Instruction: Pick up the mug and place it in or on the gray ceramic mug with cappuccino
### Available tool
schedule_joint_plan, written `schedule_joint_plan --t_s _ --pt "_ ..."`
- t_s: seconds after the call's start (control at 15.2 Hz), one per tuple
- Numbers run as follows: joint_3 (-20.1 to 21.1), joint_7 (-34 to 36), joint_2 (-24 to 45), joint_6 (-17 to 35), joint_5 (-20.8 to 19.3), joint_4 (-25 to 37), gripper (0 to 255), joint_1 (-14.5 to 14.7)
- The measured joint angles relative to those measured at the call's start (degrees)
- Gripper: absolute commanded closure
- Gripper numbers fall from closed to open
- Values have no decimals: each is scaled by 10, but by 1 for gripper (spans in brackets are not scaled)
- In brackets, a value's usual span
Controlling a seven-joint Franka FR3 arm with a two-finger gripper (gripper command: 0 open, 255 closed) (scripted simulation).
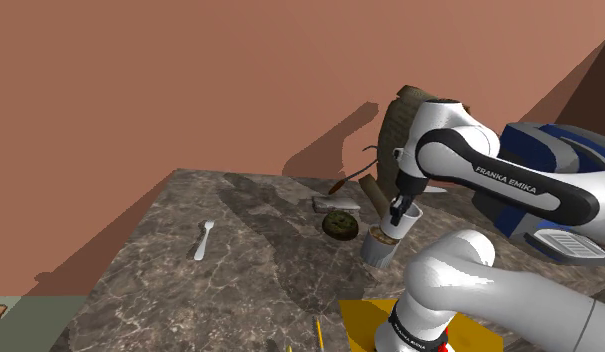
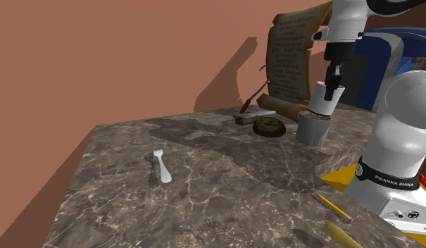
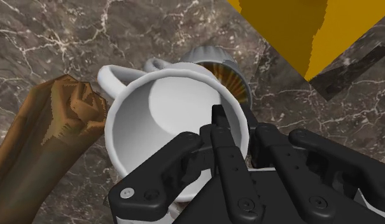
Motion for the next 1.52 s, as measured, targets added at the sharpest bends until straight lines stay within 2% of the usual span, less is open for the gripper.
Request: schedule_joint_plan --t_s 0.46,0.53,0.92,1.25,1.52 --pt "-4 -1 -2 10 -4 -8 255 -2" --pt "-4 -1 -3 10 -4 -8 0 -3" --pt "-4 -1 -2 9 -4 -11 0 -3" --pt "17 1 21 -38 17 59 0 11" --pt "19 1 24 -43 20 68 0 12"
